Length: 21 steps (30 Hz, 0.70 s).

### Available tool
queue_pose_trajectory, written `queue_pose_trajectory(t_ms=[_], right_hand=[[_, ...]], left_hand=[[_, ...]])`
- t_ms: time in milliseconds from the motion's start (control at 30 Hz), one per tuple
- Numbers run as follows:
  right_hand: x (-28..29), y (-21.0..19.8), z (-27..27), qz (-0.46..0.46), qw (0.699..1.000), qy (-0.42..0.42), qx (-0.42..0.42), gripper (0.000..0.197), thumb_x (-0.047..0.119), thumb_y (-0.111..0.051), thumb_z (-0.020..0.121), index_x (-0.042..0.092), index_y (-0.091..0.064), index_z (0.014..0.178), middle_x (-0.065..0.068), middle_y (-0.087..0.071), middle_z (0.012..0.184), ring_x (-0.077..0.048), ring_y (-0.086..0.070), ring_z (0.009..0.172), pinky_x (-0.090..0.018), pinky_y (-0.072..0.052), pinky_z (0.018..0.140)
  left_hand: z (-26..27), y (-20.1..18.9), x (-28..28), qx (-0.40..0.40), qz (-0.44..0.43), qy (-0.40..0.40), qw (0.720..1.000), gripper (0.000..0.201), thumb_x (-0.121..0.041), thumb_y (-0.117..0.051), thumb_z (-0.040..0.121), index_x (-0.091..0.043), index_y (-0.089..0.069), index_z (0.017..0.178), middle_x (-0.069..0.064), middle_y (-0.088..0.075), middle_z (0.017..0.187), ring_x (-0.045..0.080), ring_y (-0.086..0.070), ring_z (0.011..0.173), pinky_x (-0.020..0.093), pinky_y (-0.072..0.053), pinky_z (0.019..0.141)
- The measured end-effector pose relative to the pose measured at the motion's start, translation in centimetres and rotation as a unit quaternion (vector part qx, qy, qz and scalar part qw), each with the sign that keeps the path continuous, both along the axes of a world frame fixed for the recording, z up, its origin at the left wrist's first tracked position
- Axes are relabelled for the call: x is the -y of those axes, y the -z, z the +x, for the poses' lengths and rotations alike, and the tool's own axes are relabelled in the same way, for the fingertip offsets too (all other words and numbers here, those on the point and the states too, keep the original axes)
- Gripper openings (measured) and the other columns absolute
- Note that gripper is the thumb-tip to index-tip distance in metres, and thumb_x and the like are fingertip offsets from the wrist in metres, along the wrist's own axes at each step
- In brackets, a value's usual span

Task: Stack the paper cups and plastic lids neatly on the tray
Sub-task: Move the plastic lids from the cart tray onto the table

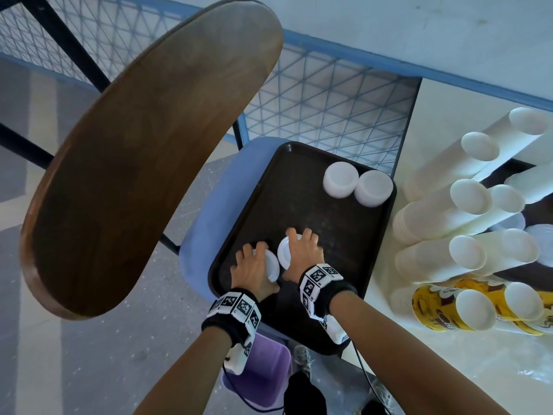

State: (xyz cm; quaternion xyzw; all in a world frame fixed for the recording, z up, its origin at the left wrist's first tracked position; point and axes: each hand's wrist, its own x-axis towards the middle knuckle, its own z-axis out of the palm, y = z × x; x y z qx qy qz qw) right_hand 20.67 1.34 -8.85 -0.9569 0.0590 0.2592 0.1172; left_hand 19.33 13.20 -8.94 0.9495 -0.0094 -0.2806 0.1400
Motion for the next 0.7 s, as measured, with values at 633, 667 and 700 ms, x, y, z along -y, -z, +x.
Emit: queue_pose_trajectory(t_ms=[633,667,700], right_hand=[[5.3,-16.3,2.1,0.132,0.981,0.048,0.135,0.093,0.027,-0.084,0.057,0.015,-0.028,0.132,-0.016,-0.036,0.127,-0.036,-0.042,0.117,-0.038,-0.041,0.080],[6.5,-18.0,1.8,0.138,0.976,0.051,0.159,0.092,0.027,-0.083,0.058,0.015,-0.029,0.131,-0.016,-0.037,0.126,-0.035,-0.043,0.116,-0.037,-0.039,0.078],[7.8,-19.7,1.3,0.142,0.971,0.056,0.183,0.091,0.027,-0.083,0.058,0.015,-0.029,0.131,-0.016,-0.037,0.125,-0.036,-0.043,0.116,-0.036,-0.039,0.078]], left_hand=[[5.6,-13.3,1.3,0.159,-0.119,0.040,0.979,0.088,-0.030,-0.085,0.051,-0.009,-0.042,0.124,0.020,-0.048,0.121,0.039,-0.046,0.113,0.045,-0.041,0.093],[6.0,-14.9,2.3,0.182,-0.128,0.059,0.973,0.089,-0.033,-0.085,0.049,-0.009,-0.044,0.123,0.019,-0.050,0.119,0.038,-0.049,0.112,0.045,-0.043,0.093],[6.3,-16.5,3.6,0.207,-0.135,0.074,0.966,0.088,-0.030,-0.087,0.049,-0.008,-0.045,0.123,0.019,-0.051,0.118,0.037,-0.050,0.111,0.045,-0.043,0.092]])
